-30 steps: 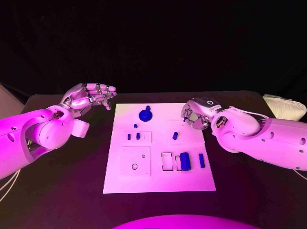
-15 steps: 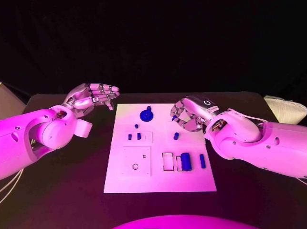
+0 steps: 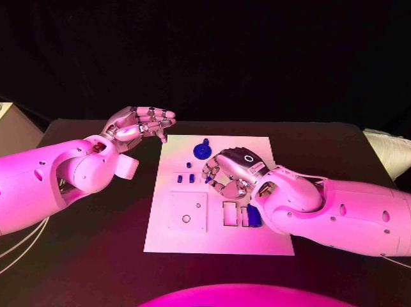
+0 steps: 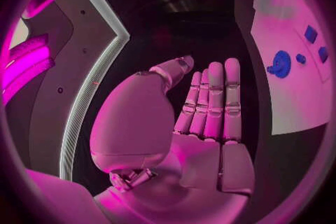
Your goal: Assemble the parts on the task board
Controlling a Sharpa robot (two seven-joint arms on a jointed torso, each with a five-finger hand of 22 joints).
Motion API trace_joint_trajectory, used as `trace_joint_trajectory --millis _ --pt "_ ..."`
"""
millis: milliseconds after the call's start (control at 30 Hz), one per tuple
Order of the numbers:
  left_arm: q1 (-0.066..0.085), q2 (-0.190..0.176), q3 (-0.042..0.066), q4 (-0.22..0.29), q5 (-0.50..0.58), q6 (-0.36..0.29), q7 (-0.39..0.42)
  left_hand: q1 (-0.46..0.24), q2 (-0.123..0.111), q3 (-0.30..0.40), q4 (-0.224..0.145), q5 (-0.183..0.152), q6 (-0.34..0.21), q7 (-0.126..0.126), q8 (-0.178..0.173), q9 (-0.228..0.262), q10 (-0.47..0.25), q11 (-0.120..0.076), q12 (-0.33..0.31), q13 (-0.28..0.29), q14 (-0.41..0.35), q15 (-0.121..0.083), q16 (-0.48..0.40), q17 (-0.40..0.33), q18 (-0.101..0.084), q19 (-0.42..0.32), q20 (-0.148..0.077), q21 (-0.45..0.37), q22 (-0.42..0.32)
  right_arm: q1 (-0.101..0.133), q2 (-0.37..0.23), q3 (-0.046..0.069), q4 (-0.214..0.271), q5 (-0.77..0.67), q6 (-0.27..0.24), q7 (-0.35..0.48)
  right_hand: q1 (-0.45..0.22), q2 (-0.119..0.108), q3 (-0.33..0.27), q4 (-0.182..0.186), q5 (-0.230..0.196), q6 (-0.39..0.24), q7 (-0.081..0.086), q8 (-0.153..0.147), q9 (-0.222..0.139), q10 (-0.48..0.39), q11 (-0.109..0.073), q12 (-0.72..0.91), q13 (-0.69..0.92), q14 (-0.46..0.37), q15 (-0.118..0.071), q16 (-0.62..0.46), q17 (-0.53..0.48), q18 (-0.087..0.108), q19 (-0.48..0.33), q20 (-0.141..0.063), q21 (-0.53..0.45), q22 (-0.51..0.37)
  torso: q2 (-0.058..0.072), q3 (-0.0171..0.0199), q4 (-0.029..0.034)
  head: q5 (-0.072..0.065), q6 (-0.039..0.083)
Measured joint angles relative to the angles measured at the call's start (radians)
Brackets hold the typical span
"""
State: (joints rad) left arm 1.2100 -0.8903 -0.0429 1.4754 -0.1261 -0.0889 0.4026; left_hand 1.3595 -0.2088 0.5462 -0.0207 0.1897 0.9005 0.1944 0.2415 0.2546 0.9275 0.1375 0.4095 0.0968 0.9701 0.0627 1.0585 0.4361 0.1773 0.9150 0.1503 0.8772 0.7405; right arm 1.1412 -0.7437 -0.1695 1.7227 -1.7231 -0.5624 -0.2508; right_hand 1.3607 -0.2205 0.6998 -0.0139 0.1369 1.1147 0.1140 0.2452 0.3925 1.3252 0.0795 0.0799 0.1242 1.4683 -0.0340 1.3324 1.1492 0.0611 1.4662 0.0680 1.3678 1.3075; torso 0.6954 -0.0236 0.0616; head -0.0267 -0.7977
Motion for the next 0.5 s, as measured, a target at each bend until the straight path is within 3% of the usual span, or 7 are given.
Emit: trace_joint_trajectory --millis 233,500 --pt "0.000 0.005 -0.001 0.006 0.007 -0.004 0.002 0.000 0.000 0.000 0.000 0.000 0.000 0.000 0.000 0.000 0.000 0.000 0.000 0.000 0.000 0.000 0.000 -0.001 0.000 0.000 0.000 0.000 0.000 -0.036 0.039 -0.004 -0.014 -0.017 0.048 -0.006 -0.001 0.001 0.001 -0.001 0.005 -0.002 -0.002 0.006 0.001 0.000 0.000 -0.002 0.000 0.000 0.000 0.000 -0.005 0.000 0.000 0.000 0.000 0.000 0.001 0.0007 0.0001 0.009 -0.005" --pt "0.000 0.008 -0.001 0.006 0.011 -0.006 0.003 0.000 0.000 -0.003 0.003 0.000 0.000 0.000 0.000 0.000 -0.002 0.002 0.000 0.000 0.000 0.000 0.000 -0.001 0.000 0.002 0.002 -0.005 -0.002 -0.057 0.065 -0.005 -0.021 -0.028 0.081 -0.009 0.011 0.016 0.004 0.001 0.005 -0.003 -0.003 0.006 0.001 0.000 0.000 -0.007 0.000 0.000 0.000 0.000 -0.006 0.000 0.000 0.000 0.000 0.000 0.001 0.0025 -0.0004 0.023 -0.010"
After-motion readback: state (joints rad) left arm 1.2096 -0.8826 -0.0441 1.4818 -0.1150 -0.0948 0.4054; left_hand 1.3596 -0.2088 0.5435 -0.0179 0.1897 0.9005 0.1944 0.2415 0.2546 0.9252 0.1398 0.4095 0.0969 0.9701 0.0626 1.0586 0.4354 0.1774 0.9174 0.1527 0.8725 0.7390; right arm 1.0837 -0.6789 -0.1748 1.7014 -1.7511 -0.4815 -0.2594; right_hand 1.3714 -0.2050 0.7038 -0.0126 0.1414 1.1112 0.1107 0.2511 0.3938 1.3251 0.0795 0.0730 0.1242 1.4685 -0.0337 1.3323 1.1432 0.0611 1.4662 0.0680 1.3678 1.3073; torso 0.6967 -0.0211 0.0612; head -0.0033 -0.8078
